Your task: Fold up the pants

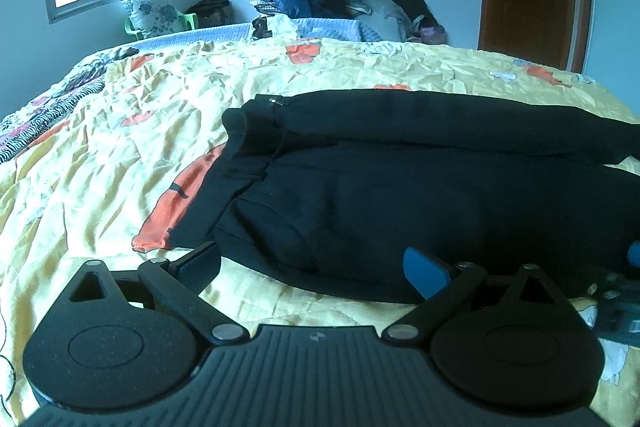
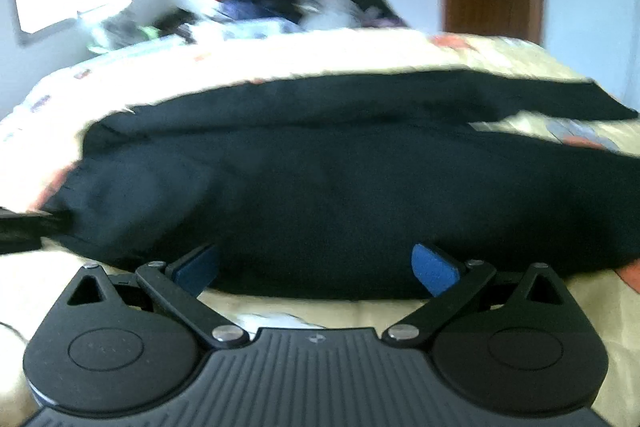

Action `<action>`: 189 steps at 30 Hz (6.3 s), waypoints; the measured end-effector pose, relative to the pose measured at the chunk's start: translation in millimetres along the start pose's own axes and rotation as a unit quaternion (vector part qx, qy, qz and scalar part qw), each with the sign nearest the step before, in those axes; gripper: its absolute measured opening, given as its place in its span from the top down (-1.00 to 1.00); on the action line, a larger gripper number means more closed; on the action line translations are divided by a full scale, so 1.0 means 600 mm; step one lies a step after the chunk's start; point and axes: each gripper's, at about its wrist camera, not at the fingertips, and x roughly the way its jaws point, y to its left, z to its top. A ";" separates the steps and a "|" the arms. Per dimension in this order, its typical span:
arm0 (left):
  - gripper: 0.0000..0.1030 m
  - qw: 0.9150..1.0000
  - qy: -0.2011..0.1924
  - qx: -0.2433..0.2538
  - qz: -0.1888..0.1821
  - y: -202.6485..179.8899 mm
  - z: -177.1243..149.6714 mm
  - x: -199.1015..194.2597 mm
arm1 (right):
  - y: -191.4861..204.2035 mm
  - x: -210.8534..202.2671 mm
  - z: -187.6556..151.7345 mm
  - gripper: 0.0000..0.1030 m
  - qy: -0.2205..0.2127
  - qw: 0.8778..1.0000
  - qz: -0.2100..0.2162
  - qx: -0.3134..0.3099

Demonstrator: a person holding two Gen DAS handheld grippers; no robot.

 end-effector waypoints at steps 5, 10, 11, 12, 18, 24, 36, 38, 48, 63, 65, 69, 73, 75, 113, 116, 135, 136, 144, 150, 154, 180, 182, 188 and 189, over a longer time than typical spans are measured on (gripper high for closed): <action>-0.93 1.000 0.003 0.009 -0.002 0.002 -0.002 0.007 | 0.043 -0.035 0.032 -1.00 -0.052 0.996 0.030 -0.060; -0.94 1.000 -0.012 0.006 0.003 0.025 0.010 0.010 | 0.060 -0.038 0.083 -1.00 -0.112 0.983 0.108 -0.101; -0.94 1.000 -0.017 0.003 0.008 0.033 0.014 0.012 | 0.060 -0.023 0.103 -1.00 -0.102 0.980 0.127 -0.112; -0.94 1.000 -0.021 0.002 0.015 0.039 0.018 0.014 | 0.062 0.001 0.125 -1.00 -0.076 0.980 0.140 -0.122; -0.94 0.998 -0.020 0.002 0.051 0.071 0.038 0.053 | 0.052 0.157 0.239 -0.99 -0.017 0.970 0.163 -0.179; -0.94 0.999 -0.010 0.006 0.050 0.078 0.057 0.088 | 0.037 0.286 0.310 -0.99 0.023 0.963 0.182 -0.197; -0.94 0.999 0.000 0.021 0.048 0.075 0.093 0.137 | 0.018 0.487 0.374 -0.95 0.139 0.924 0.254 -0.248; -0.94 0.999 0.004 0.020 0.044 0.076 0.105 0.146 | 0.009 0.515 0.372 -0.71 0.182 0.915 0.273 -0.236; -0.93 0.987 0.059 -0.129 -0.078 0.130 0.228 0.231 | 0.055 0.393 0.318 0.89 0.078 0.896 0.227 -0.374; 0.14 0.847 0.257 -0.384 -0.262 0.137 0.285 0.472 | 0.100 0.215 0.162 0.89 -0.077 0.788 0.153 -0.592; 0.83 0.843 0.262 -0.391 -0.260 0.135 0.277 0.470 | 0.098 0.212 0.167 0.89 -0.080 0.799 0.152 -0.576; 0.92 0.869 0.198 -0.379 -0.248 0.148 0.264 0.401 | 0.098 0.206 0.174 0.89 -0.073 0.825 0.162 -0.537; 0.94 0.893 0.117 -0.340 -0.270 0.174 0.234 0.279 | 0.091 0.165 0.176 0.89 -0.071 0.851 0.183 -0.487; 0.94 0.901 0.098 -0.317 -0.281 0.188 0.201 0.219 | 0.085 0.135 0.171 0.89 -0.067 0.861 0.200 -0.462; -0.06 0.934 0.148 -0.053 -0.320 0.003 0.091 0.074 | -0.043 0.084 0.138 0.81 0.038 0.939 0.100 -0.325; -0.06 0.926 0.165 -0.022 -0.338 -0.062 0.083 0.091 | -0.019 0.137 0.151 0.81 0.105 0.925 0.105 -0.351; -0.28 0.941 0.094 0.070 -0.317 -0.214 0.058 0.141 | -0.347 -0.041 0.034 0.52 0.070 0.996 -0.041 -0.026; -0.30 0.939 0.086 0.090 -0.321 -0.219 0.051 0.133 | -0.363 -0.049 0.018 0.52 0.083 0.995 -0.050 -0.024; -0.38 0.935 0.019 0.118 -0.333 -0.230 0.006 0.100 | -0.411 -0.043 0.127 -1.00 0.011 0.984 -0.138 0.114; -0.67 0.929 -0.007 0.132 -0.346 -0.235 -0.013 0.103 | -0.382 0.144 0.289 -1.00 0.058 0.962 -0.264 0.046; -0.69 0.928 -0.015 0.136 -0.347 -0.237 -0.017 0.104 | -0.359 0.258 0.325 -1.00 0.105 0.932 -0.348 -0.013; -0.78 0.920 -0.001 0.076 -0.384 -0.217 0.000 0.117 | -0.541 0.035 0.197 0.93 -0.056 0.920 -0.259 0.290; -0.79 0.919 -0.007 0.089 -0.385 -0.223 0.003 0.106 | -0.560 -0.002 0.170 0.93 -0.063 0.915 -0.260 0.302; -0.79 0.920 -0.006 0.094 -0.381 -0.242 0.021 0.089 | -0.610 0.002 0.133 0.92 -0.064 0.908 -0.176 0.374; -0.79 0.920 -0.008 0.094 -0.380 -0.241 0.022 0.086 | -0.617 0.008 0.129 0.90 -0.062 0.905 -0.168 0.386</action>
